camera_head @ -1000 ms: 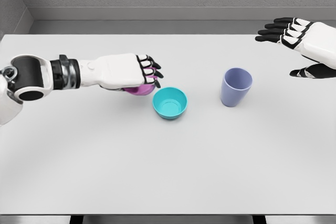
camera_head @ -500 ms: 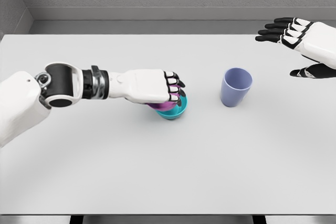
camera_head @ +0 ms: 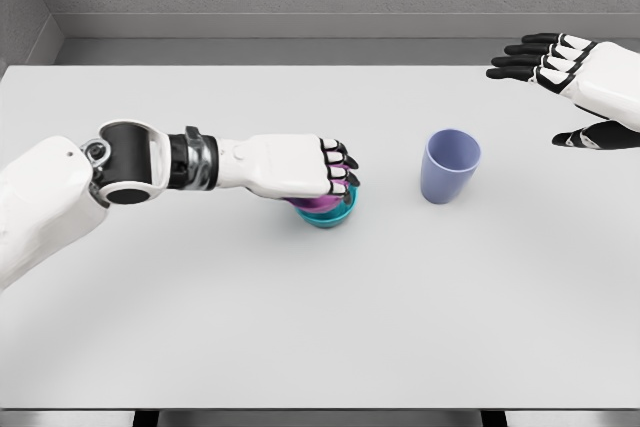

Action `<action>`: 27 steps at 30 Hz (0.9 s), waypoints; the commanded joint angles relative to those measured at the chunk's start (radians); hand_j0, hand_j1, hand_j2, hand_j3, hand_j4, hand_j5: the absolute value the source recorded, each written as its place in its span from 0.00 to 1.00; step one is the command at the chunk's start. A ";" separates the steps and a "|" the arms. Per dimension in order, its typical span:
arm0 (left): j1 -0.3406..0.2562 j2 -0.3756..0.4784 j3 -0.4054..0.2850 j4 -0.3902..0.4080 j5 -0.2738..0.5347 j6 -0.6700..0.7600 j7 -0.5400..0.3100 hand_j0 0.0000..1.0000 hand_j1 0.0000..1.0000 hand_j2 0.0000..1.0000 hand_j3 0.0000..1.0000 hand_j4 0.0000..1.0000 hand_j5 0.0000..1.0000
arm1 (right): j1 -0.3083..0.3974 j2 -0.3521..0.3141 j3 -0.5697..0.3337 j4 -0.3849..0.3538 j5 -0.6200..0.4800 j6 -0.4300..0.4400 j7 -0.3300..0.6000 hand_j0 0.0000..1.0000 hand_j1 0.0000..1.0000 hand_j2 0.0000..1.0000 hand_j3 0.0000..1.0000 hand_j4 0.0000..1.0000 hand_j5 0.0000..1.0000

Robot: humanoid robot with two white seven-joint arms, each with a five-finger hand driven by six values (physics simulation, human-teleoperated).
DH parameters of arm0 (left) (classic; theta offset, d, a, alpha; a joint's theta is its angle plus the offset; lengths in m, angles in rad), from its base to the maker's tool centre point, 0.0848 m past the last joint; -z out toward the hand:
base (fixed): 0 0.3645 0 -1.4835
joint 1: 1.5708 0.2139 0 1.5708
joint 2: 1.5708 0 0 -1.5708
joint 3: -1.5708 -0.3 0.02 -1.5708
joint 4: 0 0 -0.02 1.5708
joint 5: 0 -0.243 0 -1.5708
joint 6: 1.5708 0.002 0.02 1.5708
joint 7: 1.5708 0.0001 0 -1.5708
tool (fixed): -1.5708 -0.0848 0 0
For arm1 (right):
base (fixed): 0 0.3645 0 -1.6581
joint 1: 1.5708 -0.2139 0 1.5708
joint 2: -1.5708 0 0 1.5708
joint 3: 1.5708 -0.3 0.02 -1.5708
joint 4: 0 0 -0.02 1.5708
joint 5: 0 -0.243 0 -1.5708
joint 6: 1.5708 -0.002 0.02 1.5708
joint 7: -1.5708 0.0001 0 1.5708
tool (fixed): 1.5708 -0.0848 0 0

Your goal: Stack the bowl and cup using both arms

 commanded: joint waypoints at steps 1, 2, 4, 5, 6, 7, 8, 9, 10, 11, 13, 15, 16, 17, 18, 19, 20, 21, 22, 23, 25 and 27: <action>-0.002 -0.008 -0.009 0.002 0.006 0.002 -0.001 1.00 1.00 1.00 1.00 1.00 1.00 | 0.000 -0.001 0.000 0.000 -0.007 0.001 -0.001 1.00 1.00 1.00 1.00 1.00 1.00; -0.008 -0.009 -0.012 0.002 0.006 0.002 -0.001 1.00 1.00 1.00 1.00 1.00 1.00 | 0.000 -0.001 0.000 0.000 -0.007 0.001 -0.002 1.00 1.00 1.00 1.00 1.00 1.00; -0.008 -0.014 -0.012 0.004 0.006 0.002 -0.001 1.00 1.00 1.00 1.00 1.00 1.00 | 0.000 -0.001 0.000 0.000 -0.007 0.001 -0.001 1.00 1.00 1.00 1.00 1.00 1.00; -0.008 -0.014 -0.015 0.004 0.006 0.002 -0.001 1.00 1.00 1.00 1.00 1.00 1.00 | 0.000 -0.001 0.000 0.000 -0.007 0.001 -0.001 1.00 1.00 1.00 1.00 1.00 1.00; -0.008 -0.014 -0.017 0.004 0.006 0.002 -0.001 1.00 1.00 1.00 1.00 1.00 1.00 | 0.000 -0.001 0.000 0.000 -0.007 0.001 -0.001 1.00 1.00 1.00 1.00 1.00 1.00; -0.008 -0.015 -0.017 0.004 0.006 0.002 -0.001 1.00 1.00 1.00 1.00 1.00 1.00 | 0.000 -0.001 0.000 0.000 -0.007 0.001 -0.001 1.00 1.00 1.00 1.00 1.00 1.00; -0.008 -0.015 -0.017 0.004 0.006 0.002 -0.001 1.00 1.00 1.00 1.00 1.00 1.00 | 0.000 -0.001 0.000 0.000 -0.007 0.001 -0.001 1.00 1.00 1.00 1.00 1.00 1.00; -0.008 -0.014 -0.017 0.004 0.006 0.002 -0.001 1.00 1.00 1.00 1.00 1.00 1.00 | 0.000 -0.001 0.000 0.000 -0.007 0.001 -0.001 1.00 1.00 1.00 1.00 1.00 1.00; -0.011 -0.014 -0.015 0.002 0.006 0.002 0.001 1.00 1.00 1.00 1.00 1.00 1.00 | 0.000 -0.001 0.000 0.000 -0.007 0.001 -0.001 1.00 1.00 1.00 1.00 1.00 1.00; -0.015 -0.011 -0.015 0.002 0.009 0.002 0.001 1.00 1.00 1.00 1.00 1.00 1.00 | 0.000 -0.001 0.000 0.000 -0.007 0.001 -0.001 1.00 1.00 1.00 1.00 1.00 1.00; -0.020 -0.003 -0.014 0.001 0.015 0.002 0.002 1.00 1.00 1.00 1.00 1.00 1.00 | 0.000 -0.001 0.000 0.000 -0.007 0.001 -0.002 1.00 1.00 1.00 1.00 1.00 1.00; -0.020 0.017 -0.008 -0.007 0.021 0.002 0.005 1.00 1.00 1.00 1.00 1.00 1.00 | 0.000 -0.001 0.000 0.000 -0.007 0.001 -0.001 1.00 1.00 1.00 1.00 1.00 1.00; -0.020 0.048 -0.005 -0.019 0.045 0.002 0.007 1.00 1.00 1.00 1.00 1.00 1.00 | 0.000 -0.001 0.000 0.000 -0.007 0.001 -0.001 1.00 1.00 1.00 1.00 1.00 1.00; -0.021 0.075 -0.005 -0.033 0.062 0.002 0.007 1.00 1.00 1.00 1.00 1.00 1.00 | 0.000 -0.003 0.000 0.000 -0.007 0.001 -0.001 1.00 1.00 1.00 1.00 1.00 1.00; -0.020 0.104 -0.003 -0.045 0.079 0.002 0.007 1.00 1.00 1.00 1.00 1.00 1.00 | 0.000 -0.001 0.000 0.000 -0.007 0.001 -0.002 1.00 1.00 1.00 1.00 1.00 1.00; -0.021 0.129 0.000 -0.047 0.099 0.002 0.007 1.00 1.00 1.00 1.00 1.00 1.00 | 0.000 -0.003 0.000 0.000 -0.007 0.001 -0.001 1.00 1.00 1.00 1.00 1.00 1.00; -0.021 0.161 0.011 -0.055 0.131 0.002 0.007 1.00 1.00 1.00 1.00 1.00 1.00 | 0.002 -0.003 0.000 0.000 -0.007 0.001 -0.001 1.00 1.00 1.00 1.00 1.00 1.00; -0.021 0.192 0.035 -0.061 0.159 0.002 0.007 1.00 1.00 1.00 1.00 1.00 1.00 | 0.002 -0.003 0.000 0.000 -0.007 0.001 -0.001 1.00 1.00 1.00 1.00 1.00 1.00; -0.023 0.218 0.038 -0.061 0.177 0.002 0.007 1.00 1.00 1.00 1.00 1.00 1.00 | 0.002 -0.003 0.001 0.000 -0.007 0.001 -0.002 1.00 1.00 1.00 1.00 1.00 1.00; -0.018 0.244 0.073 -0.059 0.208 0.002 0.007 1.00 1.00 1.00 1.00 1.00 1.00 | 0.002 -0.003 0.000 0.000 -0.007 0.001 -0.001 1.00 1.00 1.00 1.00 1.00 1.00; -0.008 0.290 0.118 -0.056 0.245 0.002 0.009 1.00 1.00 1.00 1.00 1.00 1.00 | -0.002 -0.003 -0.008 0.001 -0.007 0.001 -0.001 1.00 1.00 1.00 1.00 1.00 1.00; -0.005 0.333 0.155 -0.047 0.279 0.002 0.010 1.00 1.00 1.00 1.00 1.00 1.00 | 0.000 -0.004 -0.028 0.001 -0.007 0.001 -0.001 1.00 1.00 1.00 1.00 1.00 1.00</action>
